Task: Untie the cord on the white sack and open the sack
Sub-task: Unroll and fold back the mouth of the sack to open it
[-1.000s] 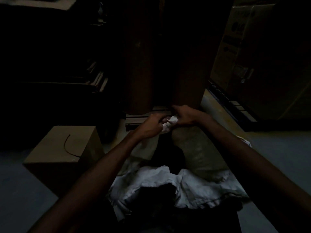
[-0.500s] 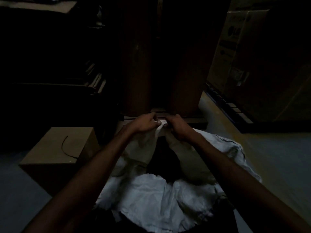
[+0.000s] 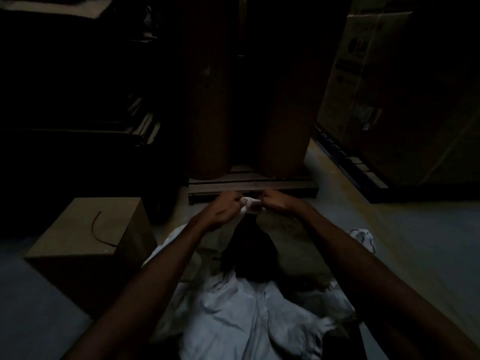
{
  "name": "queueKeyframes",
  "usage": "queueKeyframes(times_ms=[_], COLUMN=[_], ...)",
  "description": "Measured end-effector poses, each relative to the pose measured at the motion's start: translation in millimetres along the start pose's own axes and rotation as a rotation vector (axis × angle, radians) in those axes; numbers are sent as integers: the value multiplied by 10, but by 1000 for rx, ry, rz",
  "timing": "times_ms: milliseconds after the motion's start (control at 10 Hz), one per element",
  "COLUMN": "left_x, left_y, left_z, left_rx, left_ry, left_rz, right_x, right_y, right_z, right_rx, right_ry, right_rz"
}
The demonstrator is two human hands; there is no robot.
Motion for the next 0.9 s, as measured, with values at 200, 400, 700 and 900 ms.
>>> queueKeyframes(times_ms=[200,400,700,900], left_x=[94,419,109,282], left_y=[30,4,100,334], left_z=[-215,-364,-167,-229], left_rx=[240,159,-18,-50], left_ry=[-196,-249,71,78], left_rz=[83,226,-461,-150], right_x=[81,125,68,-221], right_y=[129,350,243,247], right_z=[165,250,-62,-4], right_rx=[-307,-693,-185,-116], right_ry=[-187,-282,-104,301], right_rz=[578,765,211,31])
Point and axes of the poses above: each hand's wrist, its own z-axis away from the middle knuckle, its own y-axis out of the palm, x = y × z, the point moved 2 cm from there along -z, towards the middle knuckle, and after that the axes turned 5 degrees about -z, right-handed, at the moved point
